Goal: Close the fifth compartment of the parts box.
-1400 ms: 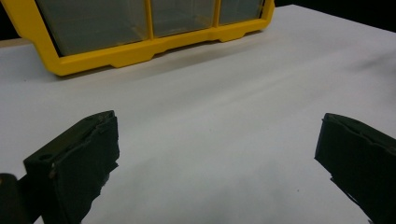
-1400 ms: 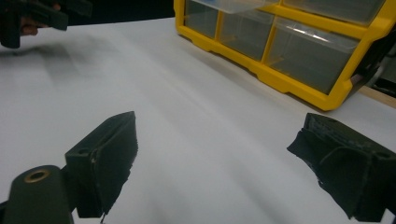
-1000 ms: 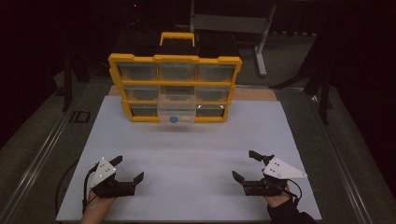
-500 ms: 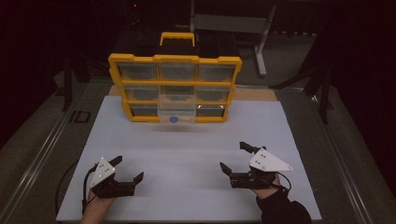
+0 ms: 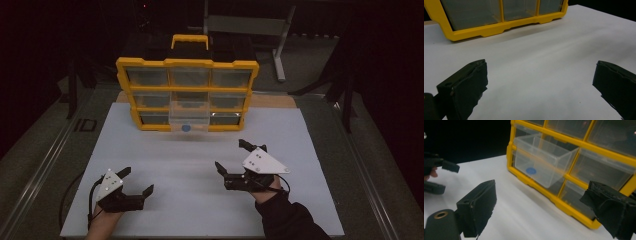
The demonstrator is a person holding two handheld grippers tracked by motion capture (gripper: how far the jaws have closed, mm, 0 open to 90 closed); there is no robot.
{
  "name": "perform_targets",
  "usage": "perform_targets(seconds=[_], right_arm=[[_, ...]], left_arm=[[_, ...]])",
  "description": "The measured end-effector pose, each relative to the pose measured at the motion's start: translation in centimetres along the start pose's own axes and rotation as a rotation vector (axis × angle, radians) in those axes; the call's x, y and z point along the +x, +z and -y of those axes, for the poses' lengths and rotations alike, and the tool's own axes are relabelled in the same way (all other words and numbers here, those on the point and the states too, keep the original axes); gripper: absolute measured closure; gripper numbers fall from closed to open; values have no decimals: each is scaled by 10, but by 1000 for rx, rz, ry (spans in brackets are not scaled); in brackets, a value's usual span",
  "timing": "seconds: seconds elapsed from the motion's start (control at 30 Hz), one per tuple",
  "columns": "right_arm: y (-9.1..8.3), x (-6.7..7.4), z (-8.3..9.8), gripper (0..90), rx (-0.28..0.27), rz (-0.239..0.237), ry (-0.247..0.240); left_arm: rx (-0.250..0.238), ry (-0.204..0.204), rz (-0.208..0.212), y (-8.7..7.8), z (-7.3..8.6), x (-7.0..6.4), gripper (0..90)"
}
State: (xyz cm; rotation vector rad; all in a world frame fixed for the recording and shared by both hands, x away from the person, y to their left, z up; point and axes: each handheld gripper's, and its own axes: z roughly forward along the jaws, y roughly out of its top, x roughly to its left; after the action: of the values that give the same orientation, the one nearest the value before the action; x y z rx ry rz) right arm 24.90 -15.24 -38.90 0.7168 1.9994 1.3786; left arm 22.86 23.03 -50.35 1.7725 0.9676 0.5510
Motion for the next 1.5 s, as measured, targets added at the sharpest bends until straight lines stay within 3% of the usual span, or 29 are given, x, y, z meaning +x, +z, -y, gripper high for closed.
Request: perform_targets(seconds=[0.43,0.83,1.03,1.5], right_arm=[[34,30,-12,102,-10,30,-7],[69,53,3,102,14,90,37],[85,62,12,103,49,103,23],[113,70,25,139,66,140,48]], left_arm=[[1,6,0,-1,0,0,0],[-10,8,4,-2,0,1,0],[-9,12,6,-2,0,0,0],[-11,7,16,-2,0,0,0]])
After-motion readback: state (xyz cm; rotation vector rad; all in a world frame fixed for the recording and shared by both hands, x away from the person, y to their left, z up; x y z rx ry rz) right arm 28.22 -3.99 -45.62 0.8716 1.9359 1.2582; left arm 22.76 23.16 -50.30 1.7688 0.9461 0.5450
